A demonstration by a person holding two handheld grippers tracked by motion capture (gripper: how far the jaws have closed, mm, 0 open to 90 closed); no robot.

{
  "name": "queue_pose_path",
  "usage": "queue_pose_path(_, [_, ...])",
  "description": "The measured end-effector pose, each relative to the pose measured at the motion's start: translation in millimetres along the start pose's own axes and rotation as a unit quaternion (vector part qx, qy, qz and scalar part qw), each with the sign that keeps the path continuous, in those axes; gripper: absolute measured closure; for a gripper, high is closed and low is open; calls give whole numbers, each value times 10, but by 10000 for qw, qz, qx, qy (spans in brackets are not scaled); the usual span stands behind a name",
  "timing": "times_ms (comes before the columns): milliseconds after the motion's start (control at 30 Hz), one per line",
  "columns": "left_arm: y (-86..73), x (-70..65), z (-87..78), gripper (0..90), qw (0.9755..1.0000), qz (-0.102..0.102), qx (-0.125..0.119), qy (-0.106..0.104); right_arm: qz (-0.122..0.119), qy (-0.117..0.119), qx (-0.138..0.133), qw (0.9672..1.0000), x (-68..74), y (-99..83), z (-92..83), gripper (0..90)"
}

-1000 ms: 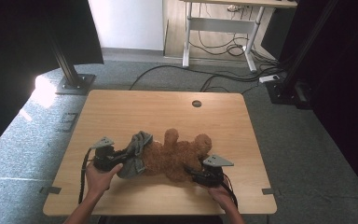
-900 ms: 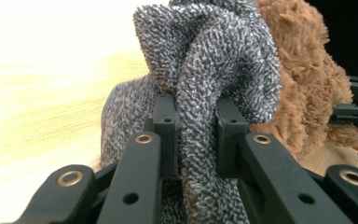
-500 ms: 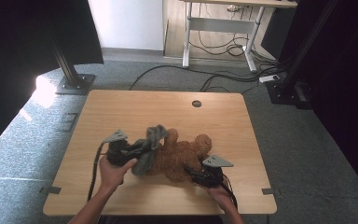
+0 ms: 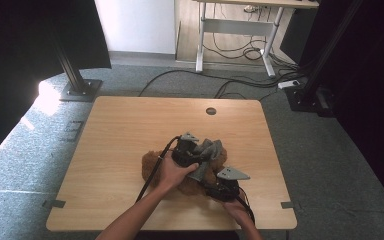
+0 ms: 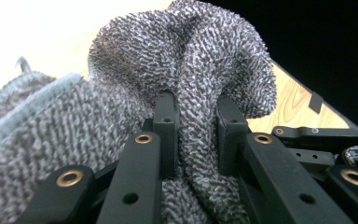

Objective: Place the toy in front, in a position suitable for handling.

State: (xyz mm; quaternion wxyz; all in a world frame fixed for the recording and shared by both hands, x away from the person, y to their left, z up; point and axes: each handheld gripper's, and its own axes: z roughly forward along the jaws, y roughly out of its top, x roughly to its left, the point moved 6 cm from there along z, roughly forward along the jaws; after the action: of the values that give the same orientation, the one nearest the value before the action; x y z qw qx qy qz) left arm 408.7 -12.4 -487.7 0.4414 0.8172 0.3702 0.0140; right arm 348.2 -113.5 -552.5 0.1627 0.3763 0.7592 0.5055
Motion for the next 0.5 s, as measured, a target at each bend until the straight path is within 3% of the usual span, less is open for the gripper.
queue_pose_path(100, [-35,41,-87,743,9999,33,-5,117,-1,8,4,10000,5,1,4,482])
queue_pose_path(267, [-151,283,-405,743,9987,-1,-31,516,11,-1,8,10000,5,-4,0,482])
queue_pose_path(367, [-268,405,-646,744,9990,-163,-193,374,26,3,2,10000,16,-4,2,482])
queue_pose_path(500, [-393,439,-958,744,9978,-55,-436,497,16,-8,16,10000,31,-4,11,482])
